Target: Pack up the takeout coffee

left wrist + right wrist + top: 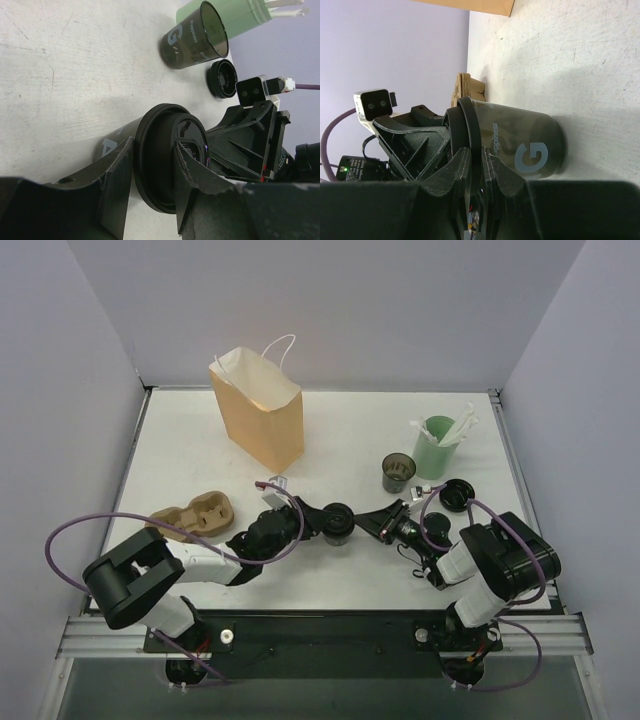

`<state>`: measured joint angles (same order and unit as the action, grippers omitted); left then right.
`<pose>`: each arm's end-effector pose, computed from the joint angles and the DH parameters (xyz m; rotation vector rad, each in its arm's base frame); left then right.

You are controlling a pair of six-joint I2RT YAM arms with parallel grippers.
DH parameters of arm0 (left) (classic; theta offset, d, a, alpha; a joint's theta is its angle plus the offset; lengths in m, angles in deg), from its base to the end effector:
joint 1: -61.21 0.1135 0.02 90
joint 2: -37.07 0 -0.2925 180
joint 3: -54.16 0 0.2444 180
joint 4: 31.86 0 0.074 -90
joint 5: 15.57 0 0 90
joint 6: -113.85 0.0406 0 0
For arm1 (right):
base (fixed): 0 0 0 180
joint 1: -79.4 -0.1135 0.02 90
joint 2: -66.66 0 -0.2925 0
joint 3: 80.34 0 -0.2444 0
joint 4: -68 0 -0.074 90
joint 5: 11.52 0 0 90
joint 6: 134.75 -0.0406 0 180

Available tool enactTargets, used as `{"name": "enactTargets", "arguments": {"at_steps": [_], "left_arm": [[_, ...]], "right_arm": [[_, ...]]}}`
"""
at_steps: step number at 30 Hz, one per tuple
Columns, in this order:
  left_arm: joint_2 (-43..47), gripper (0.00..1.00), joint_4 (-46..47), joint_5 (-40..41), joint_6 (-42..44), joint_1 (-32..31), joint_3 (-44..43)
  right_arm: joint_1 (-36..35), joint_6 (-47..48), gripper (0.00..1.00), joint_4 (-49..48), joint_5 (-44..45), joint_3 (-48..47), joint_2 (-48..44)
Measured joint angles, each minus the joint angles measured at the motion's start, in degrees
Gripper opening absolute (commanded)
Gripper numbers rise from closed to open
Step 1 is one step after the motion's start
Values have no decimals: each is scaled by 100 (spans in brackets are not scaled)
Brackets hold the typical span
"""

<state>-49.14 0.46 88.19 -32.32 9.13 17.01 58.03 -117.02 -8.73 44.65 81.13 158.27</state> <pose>0.1732 -0.2066 0.1881 -0.2497 1.9848 -1.0594 0.1844 0.0964 0.1789 0.2344 1.7825 1.6852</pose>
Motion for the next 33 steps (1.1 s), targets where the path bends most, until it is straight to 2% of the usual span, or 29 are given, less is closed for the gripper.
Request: {"name": "enactTargets", "arguments": {"at_steps": [5,7,11,13,19,27,30,33], "left_arm": [[278,43,-796,22,153,-26,-258],[334,43,-1078,24,203,-35,-367],[354,43,-1427,7,286,-35,-546],[354,43,-1528,-33,308,-35,-599],[354,43,-1731,-240,396,-31,-726],[356,43,-1982,-446,479,46,-866],[354,43,-2037,-481,516,52,-898],[354,43,-2074,-501,546,55,-922]], "right_arm": [[-9,-39,18,-22,-4,-4,-2],[-9,-42,23,28,2,-2,-44],[-9,33,36,457,94,7,-310],[-9,90,39,780,149,22,-531],[0,442,53,2409,289,72,-1711],[42,1388,65,5803,586,-293,-3926],[70,1738,73,6516,599,-671,-4140],[72,2057,75,6848,426,-1058,-3906]]}}
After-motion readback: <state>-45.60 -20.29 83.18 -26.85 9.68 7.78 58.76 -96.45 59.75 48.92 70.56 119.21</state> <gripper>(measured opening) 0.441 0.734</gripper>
